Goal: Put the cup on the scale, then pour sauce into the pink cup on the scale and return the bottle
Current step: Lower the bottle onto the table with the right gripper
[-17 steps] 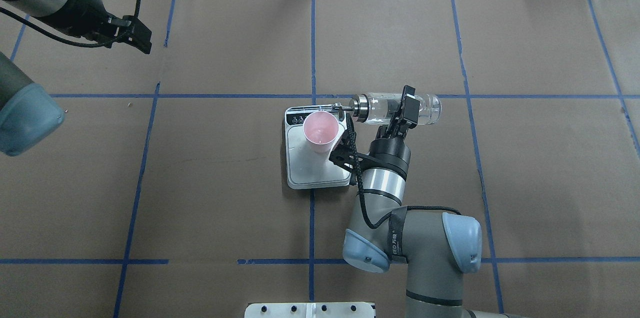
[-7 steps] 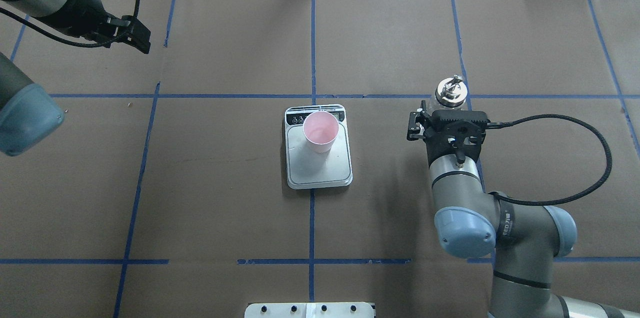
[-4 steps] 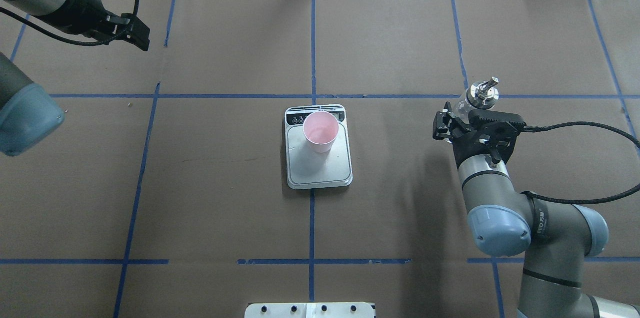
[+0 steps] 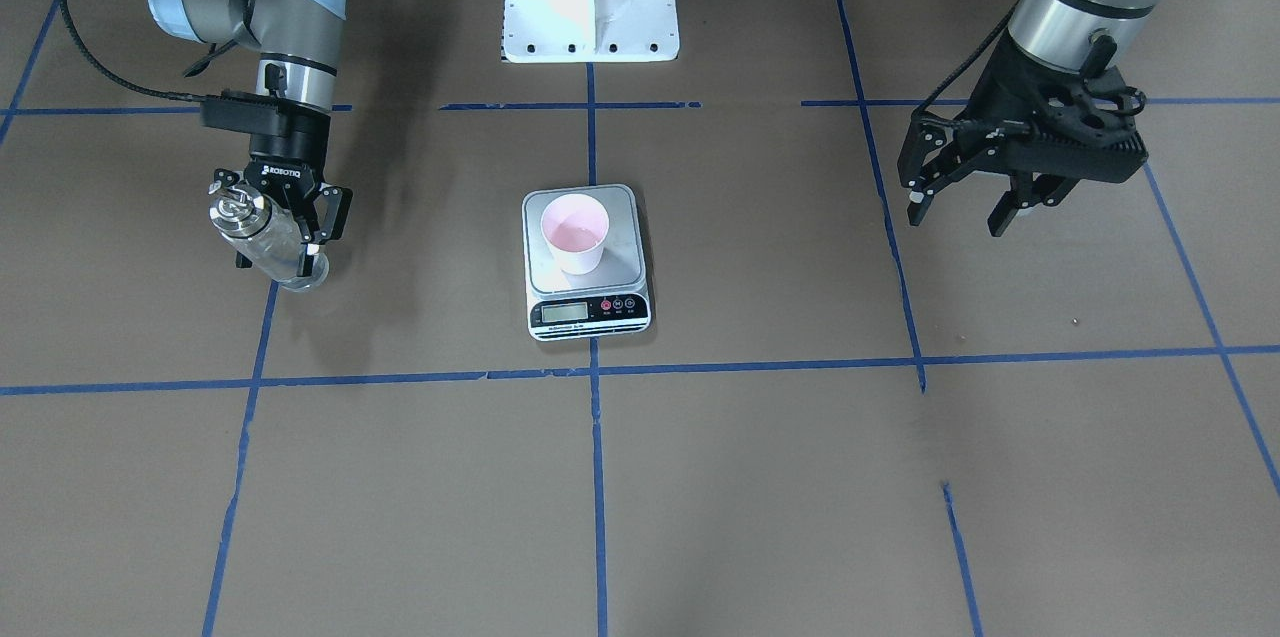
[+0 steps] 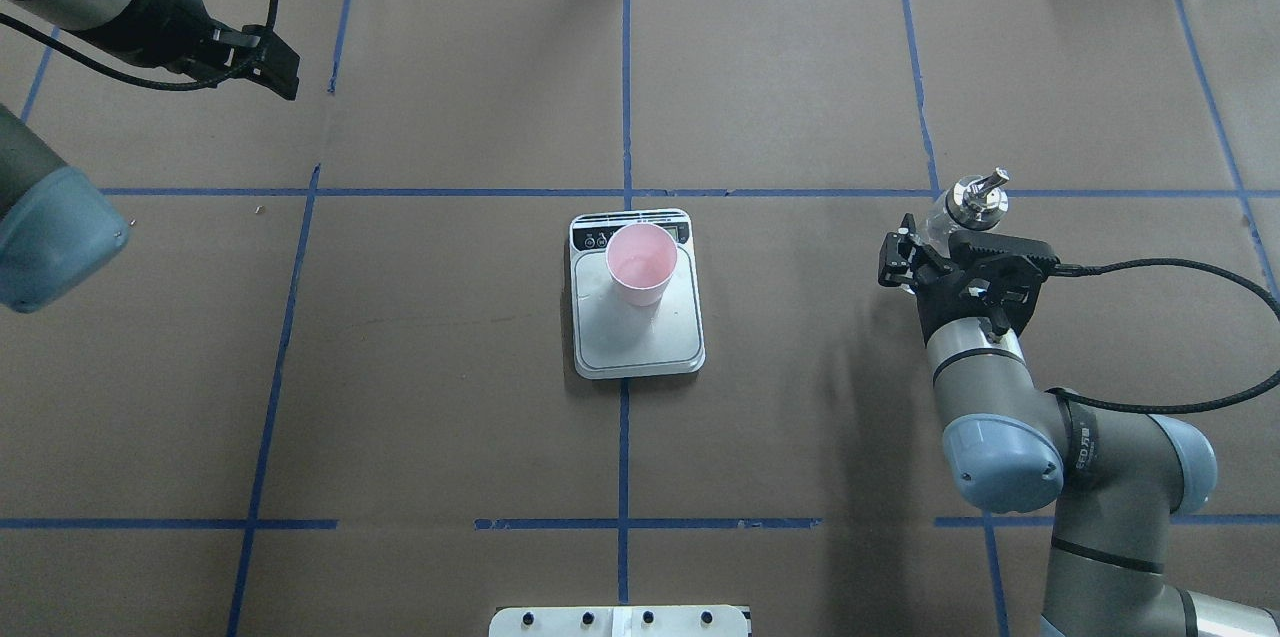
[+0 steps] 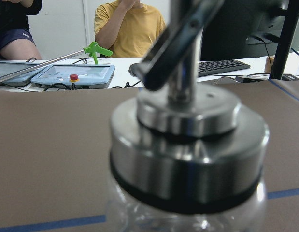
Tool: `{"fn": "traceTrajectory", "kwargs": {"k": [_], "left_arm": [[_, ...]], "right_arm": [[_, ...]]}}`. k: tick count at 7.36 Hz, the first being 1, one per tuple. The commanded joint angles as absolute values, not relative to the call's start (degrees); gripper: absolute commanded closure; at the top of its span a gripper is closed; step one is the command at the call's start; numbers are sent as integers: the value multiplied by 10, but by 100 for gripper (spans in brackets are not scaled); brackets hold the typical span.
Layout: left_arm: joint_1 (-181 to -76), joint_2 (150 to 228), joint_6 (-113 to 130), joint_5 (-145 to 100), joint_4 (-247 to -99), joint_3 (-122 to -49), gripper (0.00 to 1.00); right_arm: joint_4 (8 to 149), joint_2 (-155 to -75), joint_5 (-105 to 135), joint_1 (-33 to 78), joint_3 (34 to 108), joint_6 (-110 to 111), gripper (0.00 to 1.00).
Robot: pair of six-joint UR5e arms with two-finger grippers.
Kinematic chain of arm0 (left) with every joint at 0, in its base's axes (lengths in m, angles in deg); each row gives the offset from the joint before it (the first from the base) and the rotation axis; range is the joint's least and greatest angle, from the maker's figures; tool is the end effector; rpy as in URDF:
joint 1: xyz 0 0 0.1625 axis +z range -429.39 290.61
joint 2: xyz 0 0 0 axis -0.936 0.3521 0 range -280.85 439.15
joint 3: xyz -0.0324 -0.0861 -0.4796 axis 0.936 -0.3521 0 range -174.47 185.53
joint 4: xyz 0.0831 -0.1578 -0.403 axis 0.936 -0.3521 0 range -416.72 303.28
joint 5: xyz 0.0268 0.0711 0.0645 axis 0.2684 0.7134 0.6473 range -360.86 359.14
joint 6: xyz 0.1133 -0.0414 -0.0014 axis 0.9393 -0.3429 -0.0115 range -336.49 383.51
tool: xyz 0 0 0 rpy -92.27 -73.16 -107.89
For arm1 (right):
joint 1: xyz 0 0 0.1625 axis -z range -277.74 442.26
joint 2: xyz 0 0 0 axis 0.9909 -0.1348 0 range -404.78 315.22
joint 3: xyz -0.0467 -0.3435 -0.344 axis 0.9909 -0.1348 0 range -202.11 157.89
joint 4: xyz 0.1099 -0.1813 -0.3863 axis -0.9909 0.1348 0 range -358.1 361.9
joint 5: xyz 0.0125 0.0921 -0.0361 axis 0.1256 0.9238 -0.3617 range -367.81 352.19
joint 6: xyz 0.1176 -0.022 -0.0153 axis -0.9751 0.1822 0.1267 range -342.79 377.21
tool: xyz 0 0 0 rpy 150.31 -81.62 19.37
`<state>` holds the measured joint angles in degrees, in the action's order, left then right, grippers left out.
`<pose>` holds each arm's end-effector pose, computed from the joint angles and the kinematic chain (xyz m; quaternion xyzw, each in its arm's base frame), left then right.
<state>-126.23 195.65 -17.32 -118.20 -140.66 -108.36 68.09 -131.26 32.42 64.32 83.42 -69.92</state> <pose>0.2803 -0.5717 0.2829 0.1611 0.3954 0.0287 0.9038 -0.4568 -0.3847 0.5022 0.4451 -0.2553 0.2631 0.8170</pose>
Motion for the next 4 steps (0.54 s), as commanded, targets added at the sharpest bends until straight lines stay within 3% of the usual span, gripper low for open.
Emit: {"fn": "traceTrajectory", "kwargs": {"k": [1,4], "left_arm": [[-1263,1956,-173,-1182,-1407,-1081,23],[-1263,1956,-172,-1176,-1407,-1079,23]], "right_arm": [[680,-1311,323,644,820,-702,100],[681,-1314,323,644,818,-708,100]]}}
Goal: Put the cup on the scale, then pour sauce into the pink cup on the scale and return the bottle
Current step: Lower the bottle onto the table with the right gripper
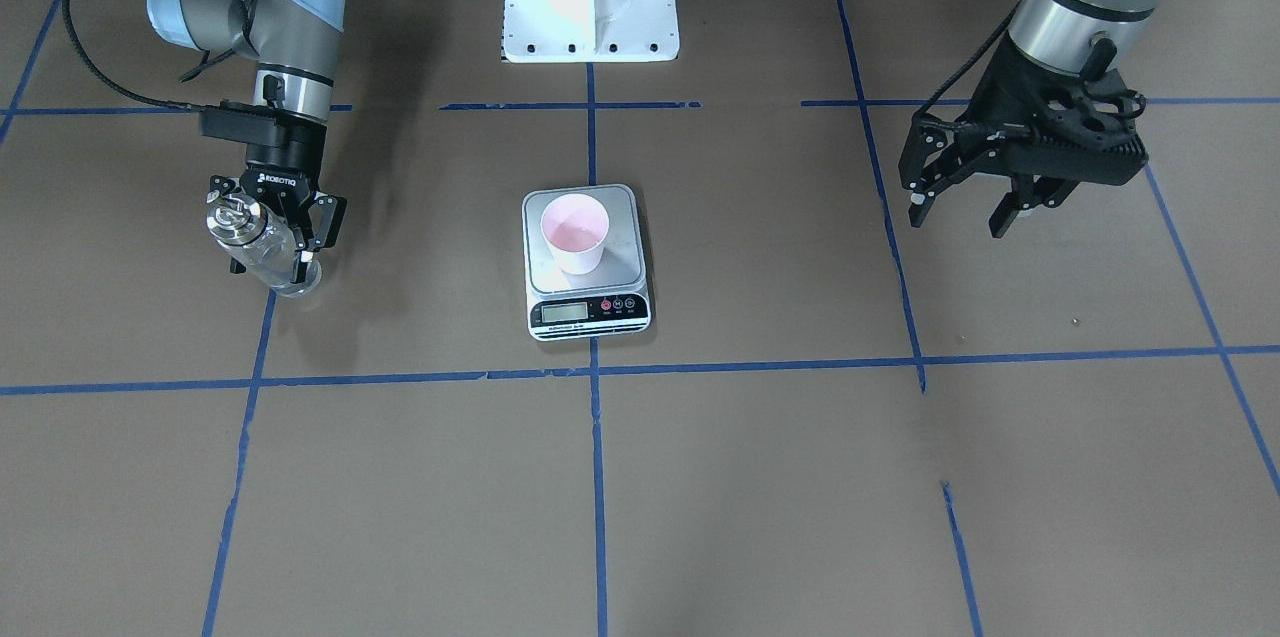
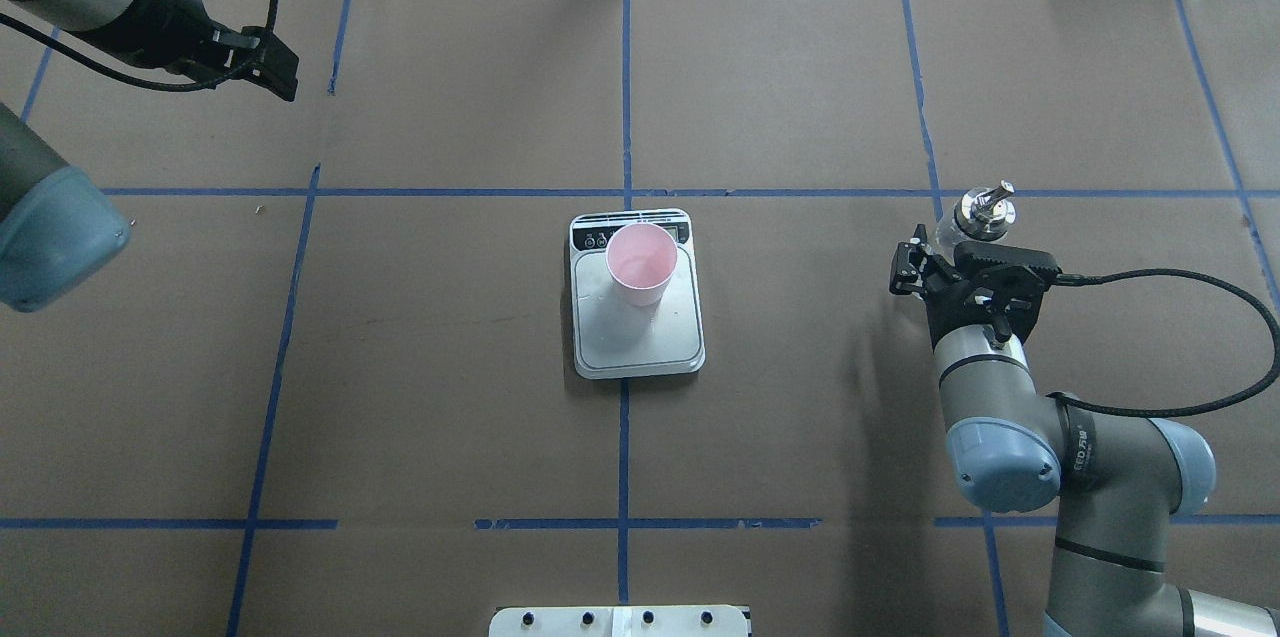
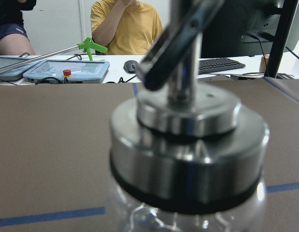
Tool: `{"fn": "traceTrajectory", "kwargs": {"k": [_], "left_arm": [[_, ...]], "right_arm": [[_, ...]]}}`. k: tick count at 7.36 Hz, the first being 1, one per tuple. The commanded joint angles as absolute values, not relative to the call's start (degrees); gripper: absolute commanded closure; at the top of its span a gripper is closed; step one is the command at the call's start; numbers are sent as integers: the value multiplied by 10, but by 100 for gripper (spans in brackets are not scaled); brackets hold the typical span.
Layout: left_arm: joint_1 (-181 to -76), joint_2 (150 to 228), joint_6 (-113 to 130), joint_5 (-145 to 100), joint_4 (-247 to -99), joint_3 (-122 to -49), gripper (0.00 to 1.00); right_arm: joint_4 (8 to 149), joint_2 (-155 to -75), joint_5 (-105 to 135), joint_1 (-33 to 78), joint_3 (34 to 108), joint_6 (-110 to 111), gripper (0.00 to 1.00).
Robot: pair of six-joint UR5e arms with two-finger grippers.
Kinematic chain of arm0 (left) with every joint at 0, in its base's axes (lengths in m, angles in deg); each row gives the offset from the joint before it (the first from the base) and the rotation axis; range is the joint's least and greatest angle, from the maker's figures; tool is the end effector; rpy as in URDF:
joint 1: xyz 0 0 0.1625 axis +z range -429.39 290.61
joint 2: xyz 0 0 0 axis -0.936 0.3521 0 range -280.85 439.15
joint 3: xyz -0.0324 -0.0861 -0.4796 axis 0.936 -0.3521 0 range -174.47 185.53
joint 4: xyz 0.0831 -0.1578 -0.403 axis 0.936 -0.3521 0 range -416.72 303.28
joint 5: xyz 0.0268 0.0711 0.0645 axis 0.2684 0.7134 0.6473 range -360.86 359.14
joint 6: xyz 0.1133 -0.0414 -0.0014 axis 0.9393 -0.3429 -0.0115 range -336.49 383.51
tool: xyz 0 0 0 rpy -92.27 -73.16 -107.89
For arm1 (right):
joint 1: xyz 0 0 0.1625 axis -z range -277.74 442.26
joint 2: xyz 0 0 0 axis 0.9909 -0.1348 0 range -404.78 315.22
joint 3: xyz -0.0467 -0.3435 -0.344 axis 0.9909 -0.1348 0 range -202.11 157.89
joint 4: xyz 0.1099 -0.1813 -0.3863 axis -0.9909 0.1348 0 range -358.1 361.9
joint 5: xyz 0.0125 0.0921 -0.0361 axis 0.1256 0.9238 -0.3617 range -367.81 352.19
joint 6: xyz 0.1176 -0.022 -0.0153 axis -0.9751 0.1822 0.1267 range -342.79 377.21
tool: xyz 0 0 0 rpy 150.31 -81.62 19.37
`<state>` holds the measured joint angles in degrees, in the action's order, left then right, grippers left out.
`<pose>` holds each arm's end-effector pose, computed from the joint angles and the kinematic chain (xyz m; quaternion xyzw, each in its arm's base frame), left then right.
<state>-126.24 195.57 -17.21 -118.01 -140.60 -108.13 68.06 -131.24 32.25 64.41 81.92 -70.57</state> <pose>0.2806 -0.5729 0.2858 0.1600 0.3926 0.0281 0.9052 -0.4608 -0.3854 0.5154 0.4447 -0.2468 0.2631 0.8198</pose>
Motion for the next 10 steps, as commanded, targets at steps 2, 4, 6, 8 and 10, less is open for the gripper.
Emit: {"fn": "traceTrajectory", "kwargs": {"k": [2,4,6,8,10], "left_arm": [[-1263,1956,-172,-1174,-1407,-1079,23],[-1263,1956,-172,-1174,-1407,-1079,23],[-1263,1956,-172,-1174,-1407,-1079,23],[-1263,1957,-172,-1174,-1407,-1079,23],[-1263,1957,-172,-1174,-1407,-1080,23]], "right_arm": [[681,-1314,324,645,812,-708,100],[681,-1312,325,648,812,-707,100],[681,-1313,327,648,811,-706,100],[681,-1313,327,649,803,-707,100],[681,-1311,327,649,804,-706,100]]}}
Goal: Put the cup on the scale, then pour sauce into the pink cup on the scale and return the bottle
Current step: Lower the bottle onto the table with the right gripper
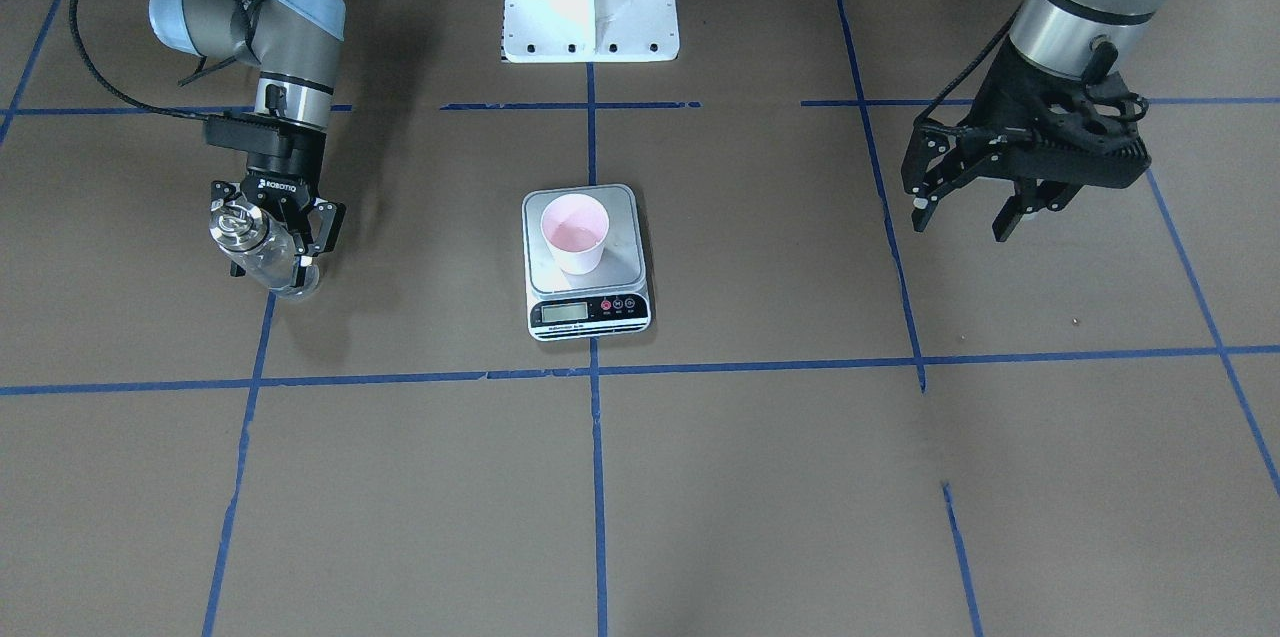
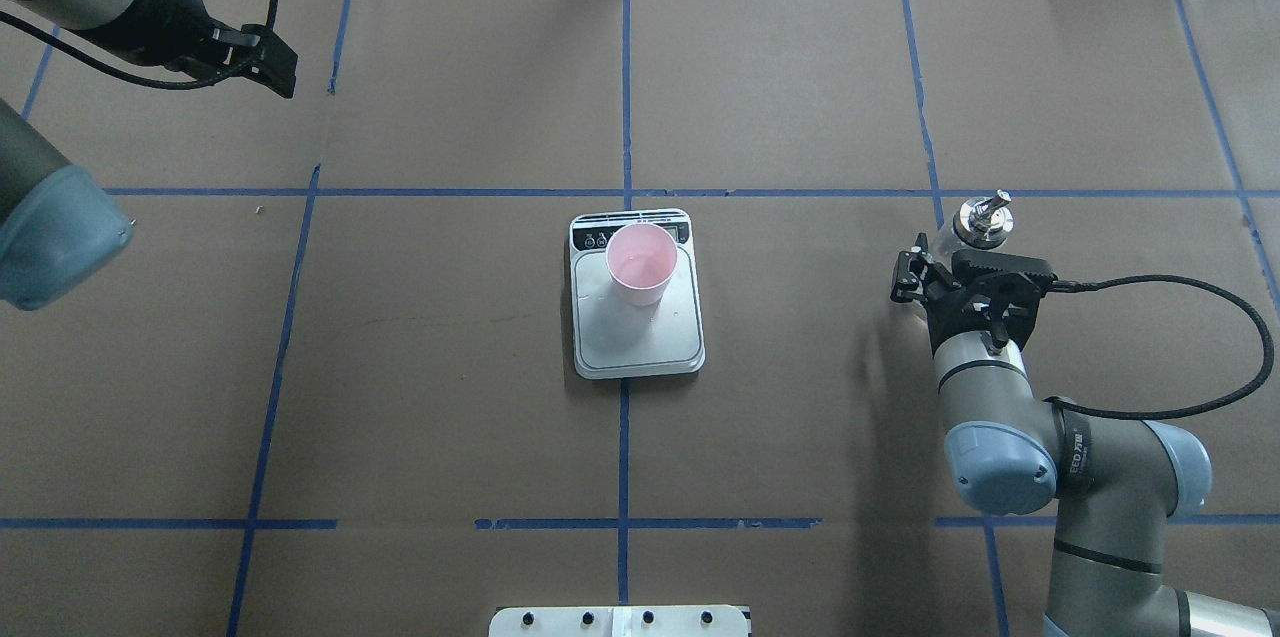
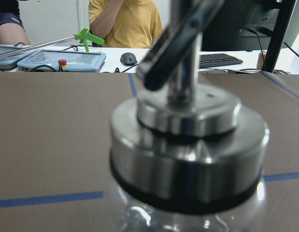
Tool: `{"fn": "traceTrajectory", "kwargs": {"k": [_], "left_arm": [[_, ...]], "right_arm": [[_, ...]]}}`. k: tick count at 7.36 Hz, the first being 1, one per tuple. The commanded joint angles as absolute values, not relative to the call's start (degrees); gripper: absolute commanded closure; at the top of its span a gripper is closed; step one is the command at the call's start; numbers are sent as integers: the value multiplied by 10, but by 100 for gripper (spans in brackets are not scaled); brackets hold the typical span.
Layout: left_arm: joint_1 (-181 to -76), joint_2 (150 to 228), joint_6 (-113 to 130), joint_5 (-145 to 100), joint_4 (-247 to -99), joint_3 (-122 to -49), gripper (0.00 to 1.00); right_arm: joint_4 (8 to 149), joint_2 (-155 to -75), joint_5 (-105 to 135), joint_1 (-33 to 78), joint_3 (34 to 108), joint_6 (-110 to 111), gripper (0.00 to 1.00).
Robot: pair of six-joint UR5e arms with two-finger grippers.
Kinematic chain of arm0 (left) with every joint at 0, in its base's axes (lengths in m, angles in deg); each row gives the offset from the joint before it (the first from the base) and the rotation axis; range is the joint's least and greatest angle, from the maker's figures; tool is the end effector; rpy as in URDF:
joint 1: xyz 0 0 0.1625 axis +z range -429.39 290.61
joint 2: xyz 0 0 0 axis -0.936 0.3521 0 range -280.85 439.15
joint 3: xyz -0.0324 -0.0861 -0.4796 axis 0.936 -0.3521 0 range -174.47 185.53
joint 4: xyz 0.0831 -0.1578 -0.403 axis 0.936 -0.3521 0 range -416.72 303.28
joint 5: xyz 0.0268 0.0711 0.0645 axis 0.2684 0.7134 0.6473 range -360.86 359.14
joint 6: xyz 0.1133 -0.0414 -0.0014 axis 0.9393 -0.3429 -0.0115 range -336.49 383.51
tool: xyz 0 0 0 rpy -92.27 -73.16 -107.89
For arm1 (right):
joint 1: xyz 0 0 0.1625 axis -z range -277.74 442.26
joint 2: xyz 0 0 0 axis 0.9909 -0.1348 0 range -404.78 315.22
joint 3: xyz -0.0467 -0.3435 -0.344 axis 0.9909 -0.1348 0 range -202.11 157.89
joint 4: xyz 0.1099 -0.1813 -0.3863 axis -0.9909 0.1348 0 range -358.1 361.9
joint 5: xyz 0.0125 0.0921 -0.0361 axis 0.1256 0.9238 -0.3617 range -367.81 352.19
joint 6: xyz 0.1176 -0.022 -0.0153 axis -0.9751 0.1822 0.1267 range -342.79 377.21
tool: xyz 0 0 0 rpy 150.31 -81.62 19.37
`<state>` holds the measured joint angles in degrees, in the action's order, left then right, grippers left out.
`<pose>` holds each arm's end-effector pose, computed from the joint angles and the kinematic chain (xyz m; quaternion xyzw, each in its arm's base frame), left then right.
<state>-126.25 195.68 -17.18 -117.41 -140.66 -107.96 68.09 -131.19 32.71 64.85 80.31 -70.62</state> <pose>0.2804 -0.5749 0.2860 0.1633 0.3891 0.0263 0.9062 -0.4681 -0.3825 0.5304 0.4403 -0.2379 0.2545 0.8275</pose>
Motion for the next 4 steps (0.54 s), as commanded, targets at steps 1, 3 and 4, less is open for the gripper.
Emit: {"fn": "traceTrajectory", "kwargs": {"k": [1,3,4], "left_arm": [[-1263,1957,-172,-1174,-1406,-1080,23],[-1263,1956,-172,-1174,-1407,-1079,23],[-1263,1956,-172,-1174,-1407,-1079,23]], "right_arm": [[681,-1308,326,649,803,-707,1],[681,-1309,325,648,804,-707,0],[681,-1309,324,648,807,-707,0]]}}
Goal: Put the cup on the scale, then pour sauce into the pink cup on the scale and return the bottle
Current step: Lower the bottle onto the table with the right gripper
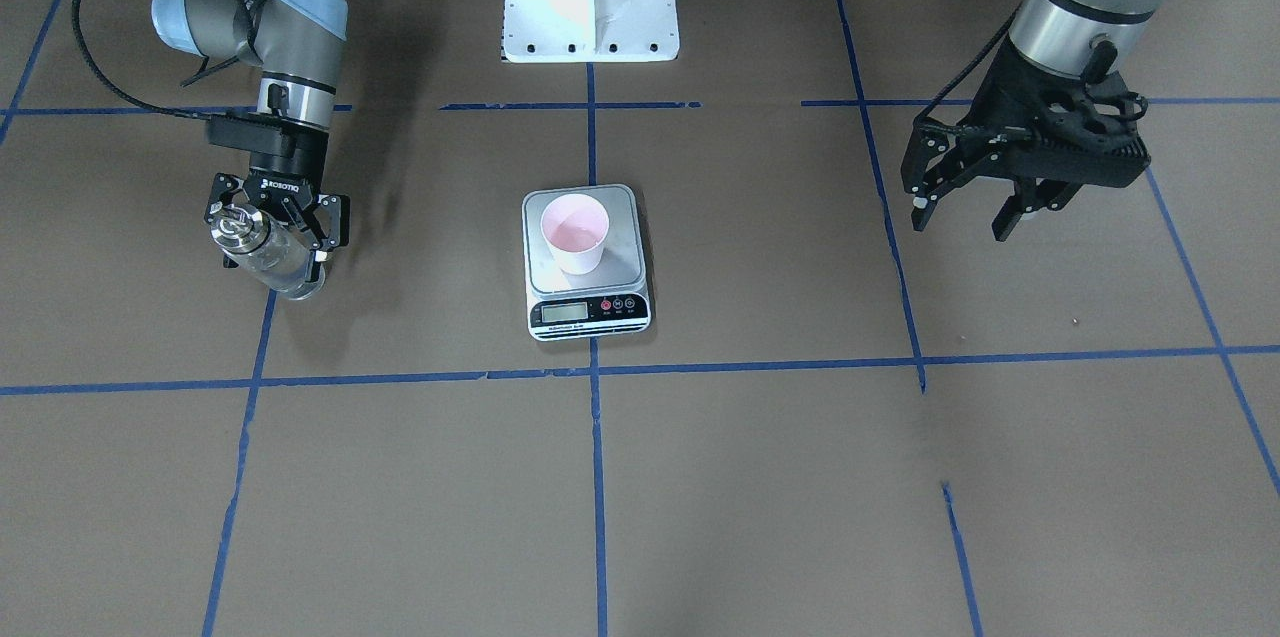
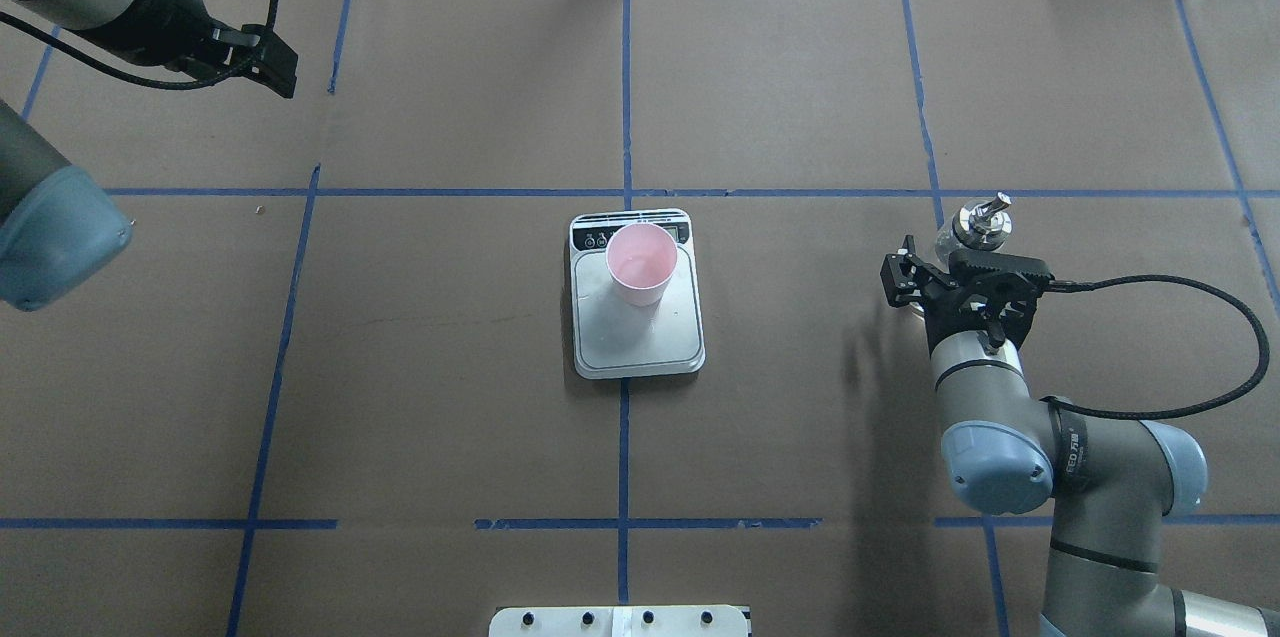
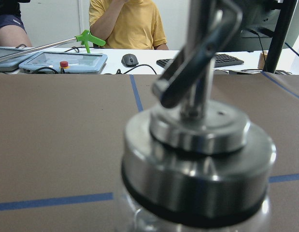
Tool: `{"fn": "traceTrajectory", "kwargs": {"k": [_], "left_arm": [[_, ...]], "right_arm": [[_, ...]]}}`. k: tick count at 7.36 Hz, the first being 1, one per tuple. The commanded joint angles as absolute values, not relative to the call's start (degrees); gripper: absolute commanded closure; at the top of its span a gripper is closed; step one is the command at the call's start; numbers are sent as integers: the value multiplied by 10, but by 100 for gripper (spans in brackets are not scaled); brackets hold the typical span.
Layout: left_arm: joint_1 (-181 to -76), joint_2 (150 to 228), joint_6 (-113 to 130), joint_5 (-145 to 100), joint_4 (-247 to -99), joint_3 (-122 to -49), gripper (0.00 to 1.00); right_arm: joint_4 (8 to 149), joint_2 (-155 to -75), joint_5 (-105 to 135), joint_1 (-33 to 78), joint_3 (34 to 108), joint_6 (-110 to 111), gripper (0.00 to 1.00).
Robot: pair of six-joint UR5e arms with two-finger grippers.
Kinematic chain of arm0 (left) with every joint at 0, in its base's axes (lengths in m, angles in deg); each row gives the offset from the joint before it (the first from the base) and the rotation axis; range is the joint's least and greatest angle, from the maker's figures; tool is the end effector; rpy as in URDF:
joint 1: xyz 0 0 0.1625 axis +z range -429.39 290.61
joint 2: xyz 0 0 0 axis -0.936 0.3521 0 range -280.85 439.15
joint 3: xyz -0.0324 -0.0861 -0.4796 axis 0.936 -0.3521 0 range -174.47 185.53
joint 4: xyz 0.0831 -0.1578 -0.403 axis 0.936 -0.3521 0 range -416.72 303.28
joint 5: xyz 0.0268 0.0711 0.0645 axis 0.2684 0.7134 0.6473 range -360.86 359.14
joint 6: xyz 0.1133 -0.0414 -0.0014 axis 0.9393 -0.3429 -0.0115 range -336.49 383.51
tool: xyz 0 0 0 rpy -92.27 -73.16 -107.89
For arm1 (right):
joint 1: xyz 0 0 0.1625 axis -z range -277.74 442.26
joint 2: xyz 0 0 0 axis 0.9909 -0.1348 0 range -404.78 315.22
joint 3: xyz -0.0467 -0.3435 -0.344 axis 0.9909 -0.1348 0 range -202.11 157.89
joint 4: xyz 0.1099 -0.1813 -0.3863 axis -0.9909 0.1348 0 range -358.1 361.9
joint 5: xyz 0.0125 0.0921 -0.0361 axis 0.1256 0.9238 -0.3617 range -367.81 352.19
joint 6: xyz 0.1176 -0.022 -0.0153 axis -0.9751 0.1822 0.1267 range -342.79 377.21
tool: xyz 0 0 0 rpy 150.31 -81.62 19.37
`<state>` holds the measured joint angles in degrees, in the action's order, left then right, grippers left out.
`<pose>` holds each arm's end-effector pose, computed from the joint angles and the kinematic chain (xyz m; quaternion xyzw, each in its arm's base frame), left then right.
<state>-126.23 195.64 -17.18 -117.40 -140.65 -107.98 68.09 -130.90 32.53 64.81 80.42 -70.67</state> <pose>0.2805 -0.5747 0.2864 0.1631 0.3889 0.0263 0.9063 -0.4691 -0.3835 0.5264 0.4416 -0.2405 0.2567 0.8254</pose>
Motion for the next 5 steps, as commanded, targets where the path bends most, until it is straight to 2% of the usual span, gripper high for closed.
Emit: {"fn": "traceTrajectory", "kwargs": {"k": [1,3,5], "left_arm": [[-1263,1957,-172,-1174,-1407,-1079,23],[-1263,1956,-172,-1174,-1406,-1081,23],[-1263,1956,-172,-1174,-1406,-1081,23]], "right_arm": [[680,-1310,323,650,817,-708,0],[681,-1323,301,683,828,-723,0],[680,-1384,292,717,877,-723,0]]}}
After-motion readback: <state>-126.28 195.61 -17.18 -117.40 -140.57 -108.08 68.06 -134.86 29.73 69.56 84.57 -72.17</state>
